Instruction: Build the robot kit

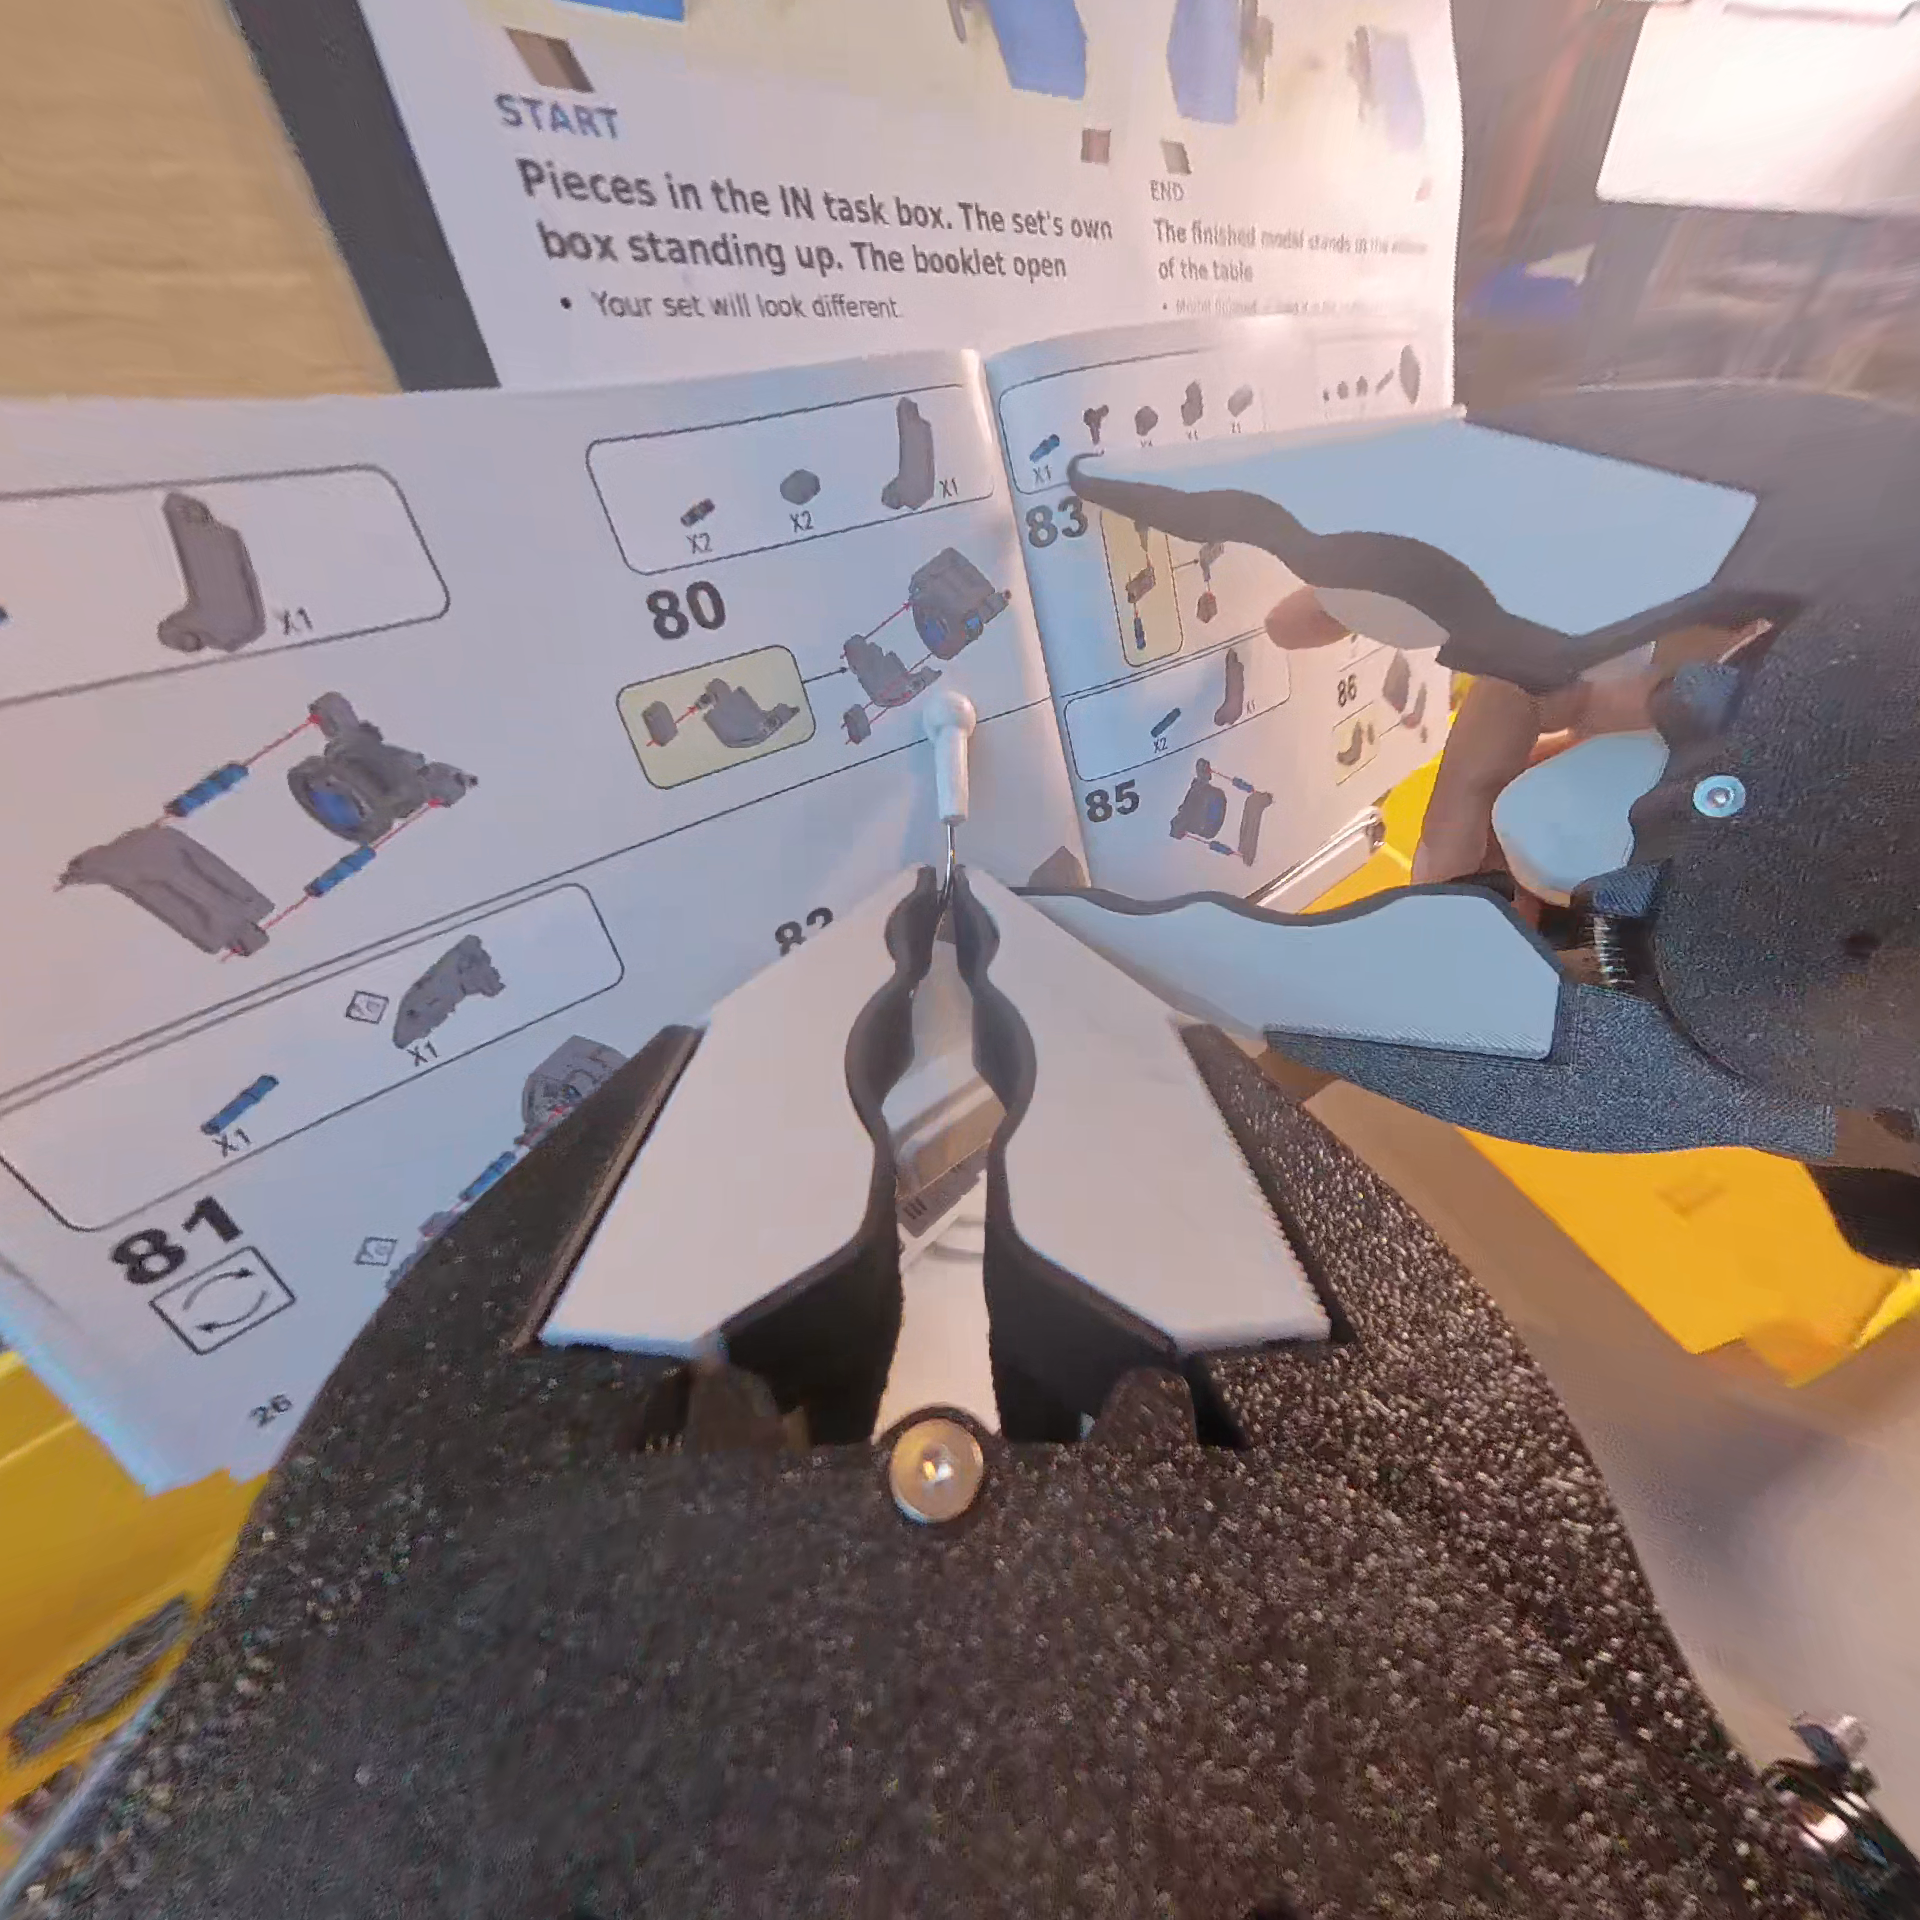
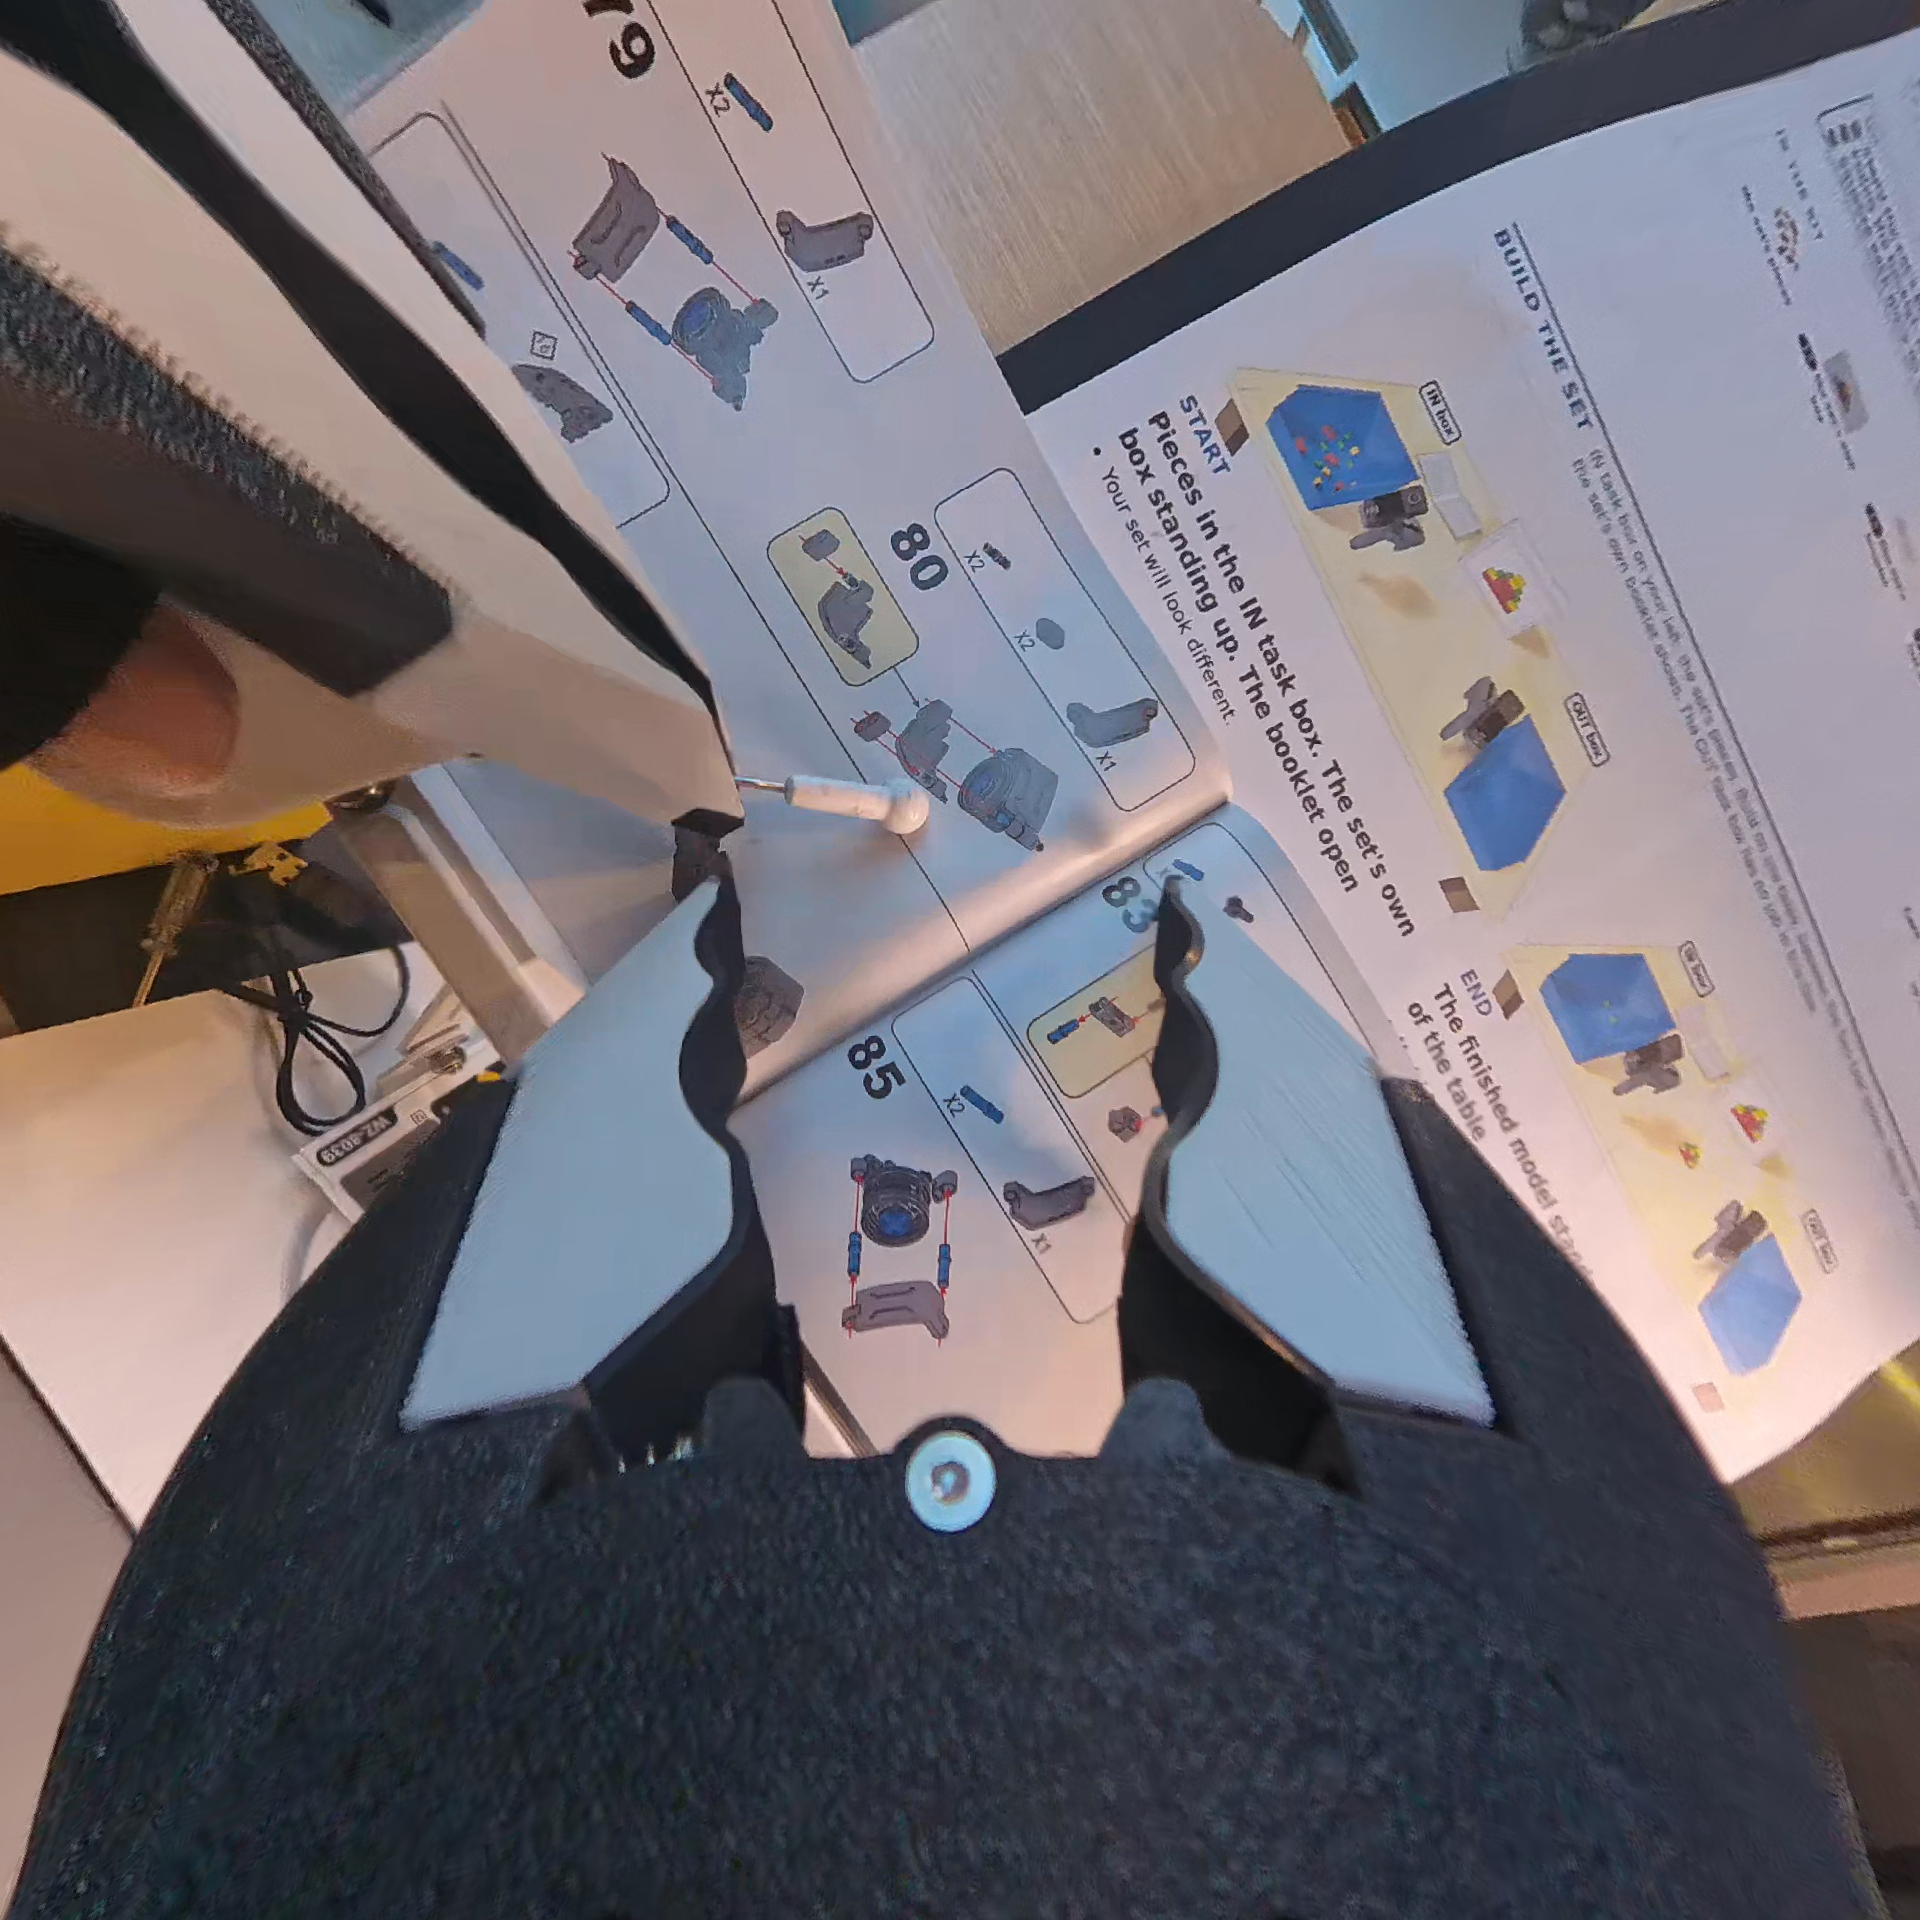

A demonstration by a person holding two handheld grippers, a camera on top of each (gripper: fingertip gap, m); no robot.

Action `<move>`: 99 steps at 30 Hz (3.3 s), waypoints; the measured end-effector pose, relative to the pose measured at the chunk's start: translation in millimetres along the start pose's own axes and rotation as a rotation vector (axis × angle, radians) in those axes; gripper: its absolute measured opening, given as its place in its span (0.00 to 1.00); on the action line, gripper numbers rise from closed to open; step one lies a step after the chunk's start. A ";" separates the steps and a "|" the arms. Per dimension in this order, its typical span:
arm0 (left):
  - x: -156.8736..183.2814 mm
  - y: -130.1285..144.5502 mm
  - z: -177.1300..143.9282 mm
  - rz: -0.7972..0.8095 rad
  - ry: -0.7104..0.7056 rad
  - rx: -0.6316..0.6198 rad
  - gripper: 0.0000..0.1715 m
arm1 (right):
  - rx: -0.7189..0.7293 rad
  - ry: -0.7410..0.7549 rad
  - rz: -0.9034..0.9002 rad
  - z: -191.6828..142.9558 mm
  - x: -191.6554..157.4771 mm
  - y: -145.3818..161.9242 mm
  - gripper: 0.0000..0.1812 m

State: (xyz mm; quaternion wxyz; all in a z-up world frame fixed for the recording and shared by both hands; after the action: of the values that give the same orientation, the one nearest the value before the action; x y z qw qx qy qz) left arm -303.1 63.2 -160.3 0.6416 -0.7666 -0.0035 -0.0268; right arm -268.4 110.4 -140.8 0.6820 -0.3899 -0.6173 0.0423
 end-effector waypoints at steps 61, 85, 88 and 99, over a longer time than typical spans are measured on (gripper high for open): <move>-87.9 -40.5 -52.8 0.132 -0.431 0.193 0.02 | 0.218 -0.386 0.748 -297.7 -136.1 45.7 0.31; -23.3 -52.0 -69.2 0.147 -0.274 0.303 0.14 | 0.186 -0.407 0.850 -294.9 -135.5 59.5 0.24; -3.3 -38.8 -92.4 0.177 -0.245 0.316 0.26 | 0.175 -0.402 0.855 -294.6 -133.9 61.6 0.24; 76.3 61.8 -182.2 0.158 -0.041 0.240 0.06 | 0.028 -0.216 0.831 -292.0 -67.6 101.6 0.20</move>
State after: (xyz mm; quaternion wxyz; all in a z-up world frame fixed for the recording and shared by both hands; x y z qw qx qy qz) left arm -231.1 -129.2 -185.6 0.7284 -0.6827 0.0404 0.0403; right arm 14.3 4.2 -235.4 0.5435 -0.5895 -0.4751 0.3624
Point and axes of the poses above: each gripper's, where its closed fingertips meet, z out along the fingers, y out of its underside, x = y × z across the jaws, the point moved 3 cm from there along -z, back along the fingers
